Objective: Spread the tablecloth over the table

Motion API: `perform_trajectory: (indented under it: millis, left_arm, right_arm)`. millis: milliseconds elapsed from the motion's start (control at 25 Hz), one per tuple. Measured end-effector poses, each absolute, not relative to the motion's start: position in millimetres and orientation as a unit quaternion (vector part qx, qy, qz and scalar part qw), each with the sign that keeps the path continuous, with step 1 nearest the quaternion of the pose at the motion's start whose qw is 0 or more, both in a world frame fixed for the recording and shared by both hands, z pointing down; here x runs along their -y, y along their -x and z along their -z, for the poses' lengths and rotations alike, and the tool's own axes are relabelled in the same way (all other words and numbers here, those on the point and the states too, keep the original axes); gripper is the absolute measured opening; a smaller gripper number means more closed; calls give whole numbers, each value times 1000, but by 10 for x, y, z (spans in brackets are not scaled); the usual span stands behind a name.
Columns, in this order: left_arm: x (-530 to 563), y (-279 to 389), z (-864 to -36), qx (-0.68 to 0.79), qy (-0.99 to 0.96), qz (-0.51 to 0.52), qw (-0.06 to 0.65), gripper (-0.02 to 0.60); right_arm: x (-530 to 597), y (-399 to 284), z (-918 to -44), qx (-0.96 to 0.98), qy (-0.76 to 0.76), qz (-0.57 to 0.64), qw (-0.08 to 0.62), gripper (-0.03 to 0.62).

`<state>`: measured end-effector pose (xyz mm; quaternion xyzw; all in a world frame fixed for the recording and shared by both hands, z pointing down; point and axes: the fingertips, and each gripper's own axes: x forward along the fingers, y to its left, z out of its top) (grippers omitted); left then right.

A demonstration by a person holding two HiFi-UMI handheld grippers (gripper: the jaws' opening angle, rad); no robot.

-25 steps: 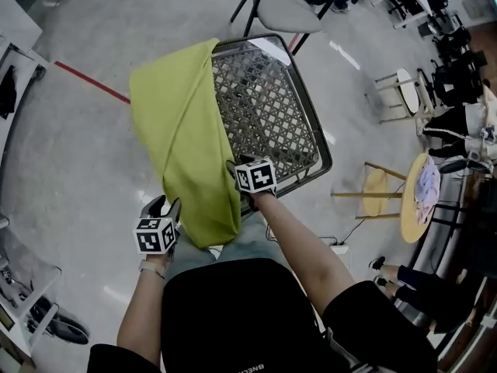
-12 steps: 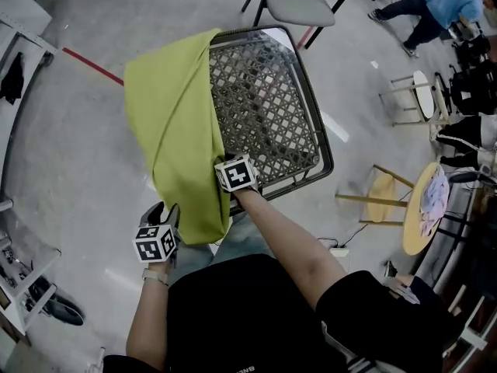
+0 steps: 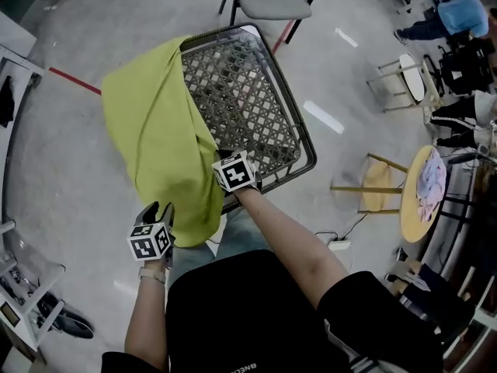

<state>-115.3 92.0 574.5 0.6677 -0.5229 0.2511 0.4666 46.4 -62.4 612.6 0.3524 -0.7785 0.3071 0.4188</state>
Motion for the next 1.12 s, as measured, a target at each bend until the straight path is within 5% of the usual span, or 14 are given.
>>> perform_trajectory:
  millis: [1120]
  left_arm:
    - [-740,-15,-6254,406,-700,-349,472,206]
  right_arm:
    - [1263,-3492,-5812,669,-554,-301,394,15]
